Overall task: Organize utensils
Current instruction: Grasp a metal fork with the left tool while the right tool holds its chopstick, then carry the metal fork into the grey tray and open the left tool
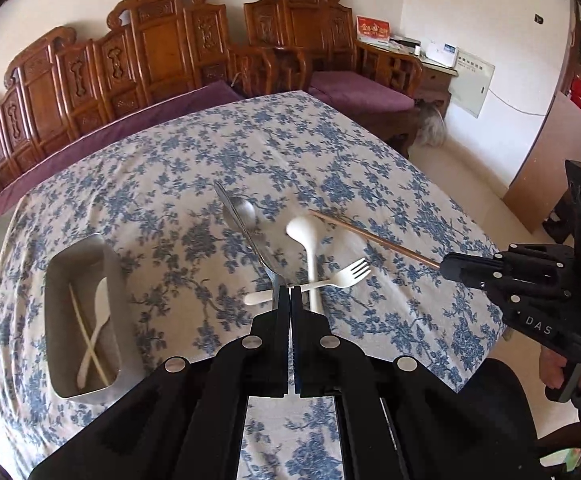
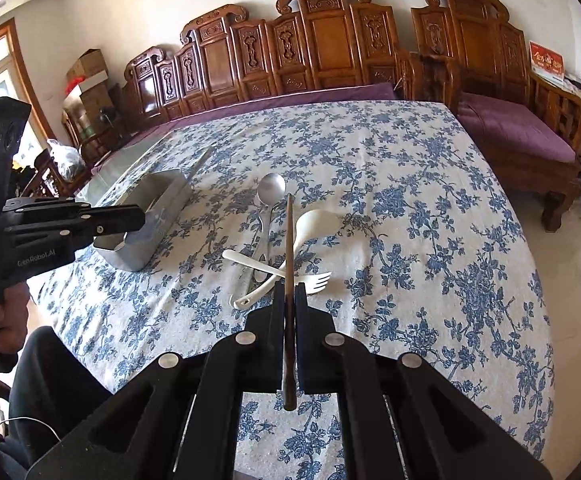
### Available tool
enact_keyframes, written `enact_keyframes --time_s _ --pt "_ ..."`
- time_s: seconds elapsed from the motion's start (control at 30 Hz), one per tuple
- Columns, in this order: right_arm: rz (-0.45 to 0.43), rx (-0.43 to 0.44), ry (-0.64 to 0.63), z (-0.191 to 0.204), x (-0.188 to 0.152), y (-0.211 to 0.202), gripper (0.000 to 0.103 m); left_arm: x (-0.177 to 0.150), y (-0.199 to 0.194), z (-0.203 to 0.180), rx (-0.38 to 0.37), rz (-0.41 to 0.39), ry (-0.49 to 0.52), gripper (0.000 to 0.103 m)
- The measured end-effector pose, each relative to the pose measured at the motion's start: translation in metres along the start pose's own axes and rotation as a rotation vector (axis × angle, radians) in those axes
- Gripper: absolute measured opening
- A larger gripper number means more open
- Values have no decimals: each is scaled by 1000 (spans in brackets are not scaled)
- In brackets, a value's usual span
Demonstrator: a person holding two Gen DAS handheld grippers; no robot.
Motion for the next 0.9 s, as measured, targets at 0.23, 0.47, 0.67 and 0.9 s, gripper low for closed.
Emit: enact_keyframes --time_s 0.23,0.47,0.67,0.9 --pt "5 -15 -31 11 3 6 6 -8 -2 25 25 0 -26 0" --pt "15 -49 -65 19 15 19 6 -14 -5 63 51 -3 -57 0" --pt "6 -63 -63 17 37 30 6 -19 -7 98 66 -3 -85 0" --pt "31 -31 -73 42 42 50 6 -28 -4 146 70 1 -132 0"
Point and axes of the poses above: each gripper's, at about its wrist camera, not at the fingertips, and y roughly the way its jaws point, z to its left, x to its top, the point moved 4 cm from there along y, roughly the way its jaws point, and after that the axes turned 2 degrees about -x, right-handed, at the moved point
